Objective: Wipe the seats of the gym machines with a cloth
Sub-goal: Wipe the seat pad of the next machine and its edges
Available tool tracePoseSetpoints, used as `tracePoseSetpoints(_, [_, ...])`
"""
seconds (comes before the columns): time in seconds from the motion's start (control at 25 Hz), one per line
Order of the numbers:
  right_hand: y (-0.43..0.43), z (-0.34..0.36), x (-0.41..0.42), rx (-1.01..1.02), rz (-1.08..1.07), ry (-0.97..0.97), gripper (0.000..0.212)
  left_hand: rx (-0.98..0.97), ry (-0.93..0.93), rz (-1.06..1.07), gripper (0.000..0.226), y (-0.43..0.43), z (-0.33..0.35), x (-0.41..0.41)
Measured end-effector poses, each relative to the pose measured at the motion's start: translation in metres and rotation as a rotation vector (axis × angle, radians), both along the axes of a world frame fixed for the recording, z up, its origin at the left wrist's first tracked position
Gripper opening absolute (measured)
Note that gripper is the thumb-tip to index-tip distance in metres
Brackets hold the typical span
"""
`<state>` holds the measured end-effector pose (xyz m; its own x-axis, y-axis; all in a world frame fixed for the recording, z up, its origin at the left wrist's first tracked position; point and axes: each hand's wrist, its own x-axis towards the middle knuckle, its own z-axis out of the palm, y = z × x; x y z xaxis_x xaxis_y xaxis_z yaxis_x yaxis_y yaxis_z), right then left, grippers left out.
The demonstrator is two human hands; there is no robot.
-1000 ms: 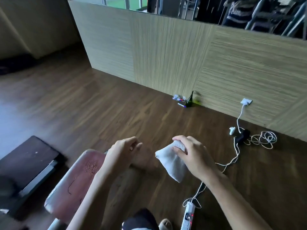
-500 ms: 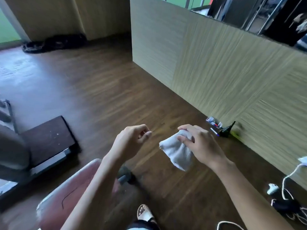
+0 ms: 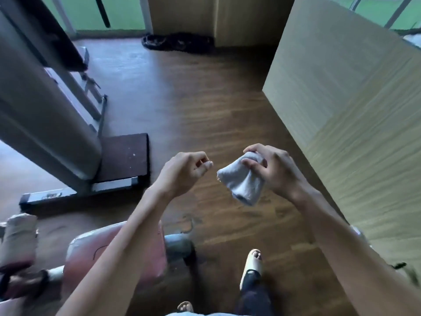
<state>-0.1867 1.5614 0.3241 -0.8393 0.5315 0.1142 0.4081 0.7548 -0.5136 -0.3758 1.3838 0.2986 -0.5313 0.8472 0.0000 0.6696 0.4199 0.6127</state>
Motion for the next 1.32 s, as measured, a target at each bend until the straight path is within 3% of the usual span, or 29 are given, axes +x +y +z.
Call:
tracePoseSetpoints(0.36, [0.089, -0.031, -0.127, -0.087, 0.629, 0.013, 0.025, -0.03, -0.091, 0.641, 0.034, 0.006, -0.012, -0.002])
tracePoseSetpoints(0.72, [0.011, -0.05, -0.206, -0.191, 1.087, -0.009, 0.033, 0.178, -0.181, 1.231, 0.022, -0.074, -0.04, 0.069])
tracePoseSetpoints(1.12, [-0.057, -0.083, -0.237, -0.237, 1.389, -0.132, 0.036, 0.538, -0.25, 1.626, 0.02, -0.109, -0.085, 0.118])
tracePoseSetpoints(1.32, [-0.063, -0.137, -0.273, -0.245, 1.547, -0.251, 0.038, 0.64, -0.3, 1.803, 0.024, -0.092, -0.138, 0.121])
